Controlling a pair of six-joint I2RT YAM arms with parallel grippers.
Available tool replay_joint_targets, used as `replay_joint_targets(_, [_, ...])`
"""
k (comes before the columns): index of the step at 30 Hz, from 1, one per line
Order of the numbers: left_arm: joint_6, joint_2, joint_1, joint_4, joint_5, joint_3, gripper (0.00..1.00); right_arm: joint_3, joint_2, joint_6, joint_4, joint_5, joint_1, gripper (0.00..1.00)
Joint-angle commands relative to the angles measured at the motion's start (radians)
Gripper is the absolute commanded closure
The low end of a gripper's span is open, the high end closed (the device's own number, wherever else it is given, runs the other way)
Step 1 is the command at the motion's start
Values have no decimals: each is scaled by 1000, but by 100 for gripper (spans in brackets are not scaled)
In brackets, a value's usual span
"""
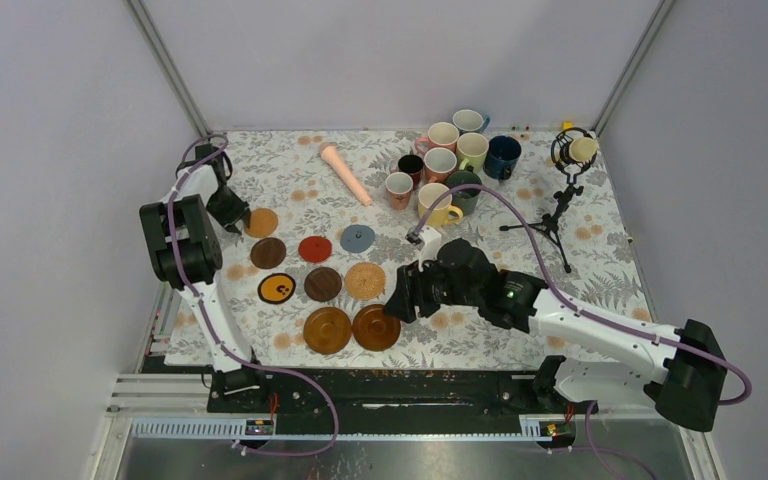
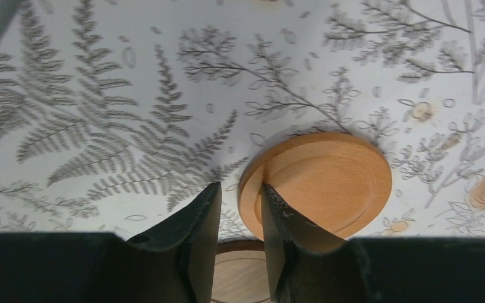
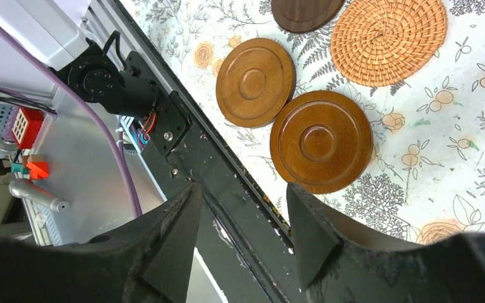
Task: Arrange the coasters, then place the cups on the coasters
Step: Move the coaster to the center of the board.
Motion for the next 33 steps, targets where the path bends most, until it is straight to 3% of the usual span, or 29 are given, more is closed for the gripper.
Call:
replay_joint_targets(1, [13, -34, 54, -98, -110, -21, 70, -30, -71, 17, 27, 23, -6, 40])
replay_joint_targets(10, [-3, -162, 140, -111, -132, -175, 69, -92, -195, 29, 42, 44, -5, 40])
replay_joint_targets(16, [-91, -347, 161, -24, -37, -453, 66, -117, -225, 45, 75, 40, -5, 40])
replay_joint_targets(22, [-150, -480, 197, -122, -167, -477, 68, -150, -285, 69, 75, 10, -6, 40])
replay_joint_targets(26, [-136, -605, 203, 4, -28, -490, 60, -180, -343, 72, 72, 26, -6, 39])
replay_joint_targets(30, [-91, -556, 202, 158, 90, -475, 51, -197, -396, 51, 51, 53, -6, 39])
replay_joint_targets(33, [-79, -396, 211, 197, 183, -416, 60, -201, -422, 26, 22, 91, -6, 38])
